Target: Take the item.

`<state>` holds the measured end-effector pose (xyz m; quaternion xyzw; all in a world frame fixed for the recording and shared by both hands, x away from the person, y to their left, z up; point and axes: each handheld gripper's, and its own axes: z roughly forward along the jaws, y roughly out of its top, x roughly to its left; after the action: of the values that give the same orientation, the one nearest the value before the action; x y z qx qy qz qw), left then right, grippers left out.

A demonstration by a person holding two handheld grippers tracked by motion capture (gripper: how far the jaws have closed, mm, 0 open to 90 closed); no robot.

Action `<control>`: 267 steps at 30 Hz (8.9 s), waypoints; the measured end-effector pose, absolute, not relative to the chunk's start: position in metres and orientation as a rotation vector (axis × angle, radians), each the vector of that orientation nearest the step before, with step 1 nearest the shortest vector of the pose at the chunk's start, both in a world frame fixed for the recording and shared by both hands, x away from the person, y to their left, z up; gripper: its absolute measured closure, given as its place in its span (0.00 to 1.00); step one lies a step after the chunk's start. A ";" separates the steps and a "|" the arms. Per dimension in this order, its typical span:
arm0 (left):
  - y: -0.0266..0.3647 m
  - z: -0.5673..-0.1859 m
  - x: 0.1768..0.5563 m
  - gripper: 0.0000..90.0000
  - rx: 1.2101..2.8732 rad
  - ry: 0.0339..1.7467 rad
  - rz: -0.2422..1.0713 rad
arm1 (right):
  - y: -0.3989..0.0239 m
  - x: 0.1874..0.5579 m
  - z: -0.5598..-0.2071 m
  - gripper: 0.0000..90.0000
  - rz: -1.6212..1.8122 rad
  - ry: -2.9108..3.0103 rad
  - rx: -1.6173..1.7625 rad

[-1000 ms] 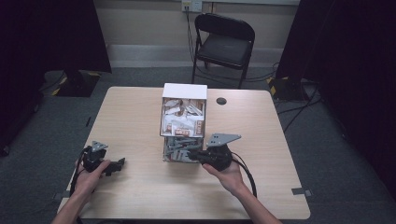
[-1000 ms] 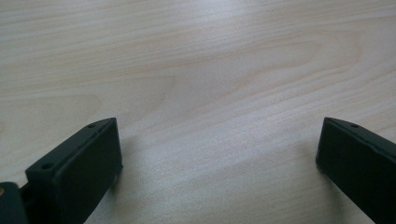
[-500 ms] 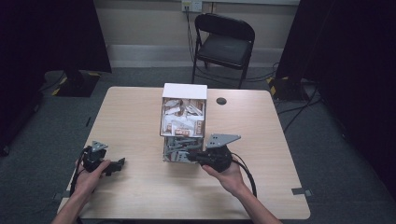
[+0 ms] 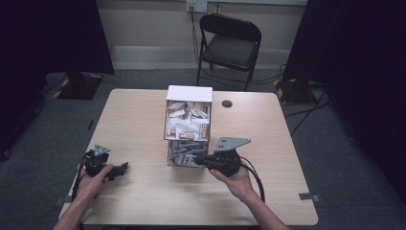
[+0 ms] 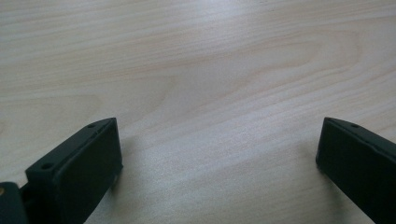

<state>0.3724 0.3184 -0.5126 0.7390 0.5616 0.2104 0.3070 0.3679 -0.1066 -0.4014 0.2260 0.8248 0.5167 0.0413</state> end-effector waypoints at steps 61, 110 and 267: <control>0.318 -0.513 0.373 0.00 1.954 1.484 0.556 | -0.191 0.361 -0.380 1.00 1.597 2.322 0.885; 0.318 -0.513 0.373 0.00 1.954 1.484 0.556 | -0.215 0.440 -0.391 1.00 1.418 2.253 1.082; 0.319 -0.513 0.374 0.00 1.960 1.478 0.553 | -0.318 0.374 -0.463 0.17 0.894 2.065 1.538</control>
<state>0.3737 0.3185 -0.5126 0.7411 0.5589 0.2093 0.3075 0.3742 -0.3182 -0.4625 0.5521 0.7413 0.3210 0.2067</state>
